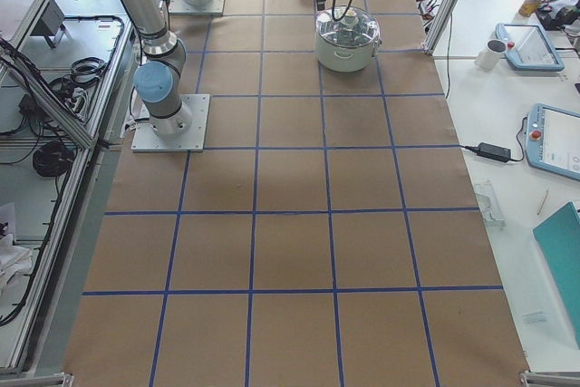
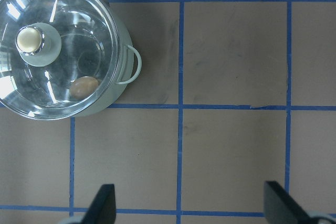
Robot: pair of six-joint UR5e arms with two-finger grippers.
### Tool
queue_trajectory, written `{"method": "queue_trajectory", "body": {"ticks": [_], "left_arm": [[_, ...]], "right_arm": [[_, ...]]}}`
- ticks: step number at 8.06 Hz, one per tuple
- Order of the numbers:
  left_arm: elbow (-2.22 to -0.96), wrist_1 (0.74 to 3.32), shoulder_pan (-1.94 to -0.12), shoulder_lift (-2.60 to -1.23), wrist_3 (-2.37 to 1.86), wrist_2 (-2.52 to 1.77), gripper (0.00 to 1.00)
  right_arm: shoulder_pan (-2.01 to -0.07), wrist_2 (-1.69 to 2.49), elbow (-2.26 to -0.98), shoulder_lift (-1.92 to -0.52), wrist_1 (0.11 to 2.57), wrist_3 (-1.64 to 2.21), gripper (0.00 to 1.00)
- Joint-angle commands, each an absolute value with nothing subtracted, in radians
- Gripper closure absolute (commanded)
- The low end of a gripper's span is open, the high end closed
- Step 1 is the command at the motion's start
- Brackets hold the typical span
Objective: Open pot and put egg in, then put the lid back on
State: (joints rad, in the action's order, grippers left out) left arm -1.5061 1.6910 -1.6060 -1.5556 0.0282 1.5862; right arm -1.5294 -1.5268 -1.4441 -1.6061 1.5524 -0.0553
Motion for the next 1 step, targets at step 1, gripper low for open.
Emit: {"method": "queue_trajectory", "body": {"ticks": [1], "left_arm": [[-1.506, 1.69, -1.605, -1.555, 0.029, 1.588, 0.0]], "right_arm": [[-1.529, -1.525, -1.445, -1.605, 1.557, -0.055, 0.0]]}}
